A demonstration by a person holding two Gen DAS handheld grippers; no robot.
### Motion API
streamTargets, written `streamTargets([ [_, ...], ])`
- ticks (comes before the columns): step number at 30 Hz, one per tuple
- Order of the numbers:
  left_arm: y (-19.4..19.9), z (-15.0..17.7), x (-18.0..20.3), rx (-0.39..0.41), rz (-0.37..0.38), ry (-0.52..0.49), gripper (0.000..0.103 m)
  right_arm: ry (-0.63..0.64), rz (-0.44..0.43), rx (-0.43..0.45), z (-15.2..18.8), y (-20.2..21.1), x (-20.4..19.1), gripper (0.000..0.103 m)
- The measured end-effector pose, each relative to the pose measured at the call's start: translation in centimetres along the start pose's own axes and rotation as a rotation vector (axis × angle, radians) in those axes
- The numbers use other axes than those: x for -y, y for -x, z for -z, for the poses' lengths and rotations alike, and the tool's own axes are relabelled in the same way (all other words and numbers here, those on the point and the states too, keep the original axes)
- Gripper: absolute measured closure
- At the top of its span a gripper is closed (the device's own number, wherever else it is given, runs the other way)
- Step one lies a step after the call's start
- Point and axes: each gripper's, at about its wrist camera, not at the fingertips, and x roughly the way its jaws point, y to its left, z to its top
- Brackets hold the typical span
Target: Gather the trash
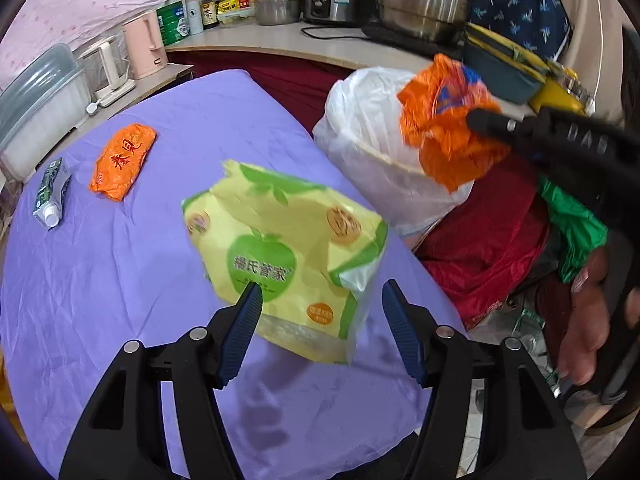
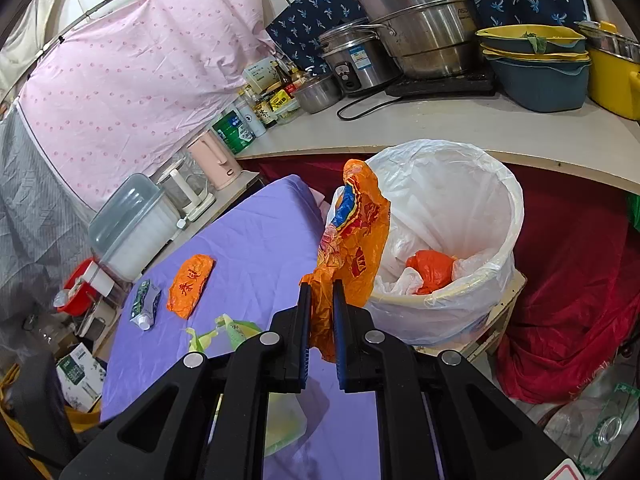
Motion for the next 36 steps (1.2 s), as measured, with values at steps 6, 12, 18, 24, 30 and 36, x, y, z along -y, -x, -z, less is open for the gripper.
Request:
streamTargets([
  [6,-2.0,0.6,-0.4,-0.063,-0.003,0.015,0.077,-0.003,-0.002,-0.001,0.0,-0.1,0.0,0.093],
  [12,-1.9,0.5,-1.0,-0.062,0.003,0.024,0.097,-0.004,-0.006,-0.007,0.1,0.0,-0.2,0.093],
  [18,0.4,-1.5,-1.4,0.004,0.012,0.036,0.099,-0.002,-0.013,0.008,-0.6,-0.1,-0.6,0.093],
  [24,3.0,-4.9,-1.4,0.084,0.040,0.043,0.100,-0.004,-0.018,0.035,-1.9,0.0,-0.6,0.093],
  [30,4.1,-9.5,0.5,0.162,0.088,0.012,0.101,-0.017,-0.003,0.066,-3.7,0.0,0.6,0.093],
  [36,3.1,-13.7,3.8,0.199,0.154,-0.031,0.101,-0.041,0.039,0.087,-5.4,-0.3,3.3,0.093],
])
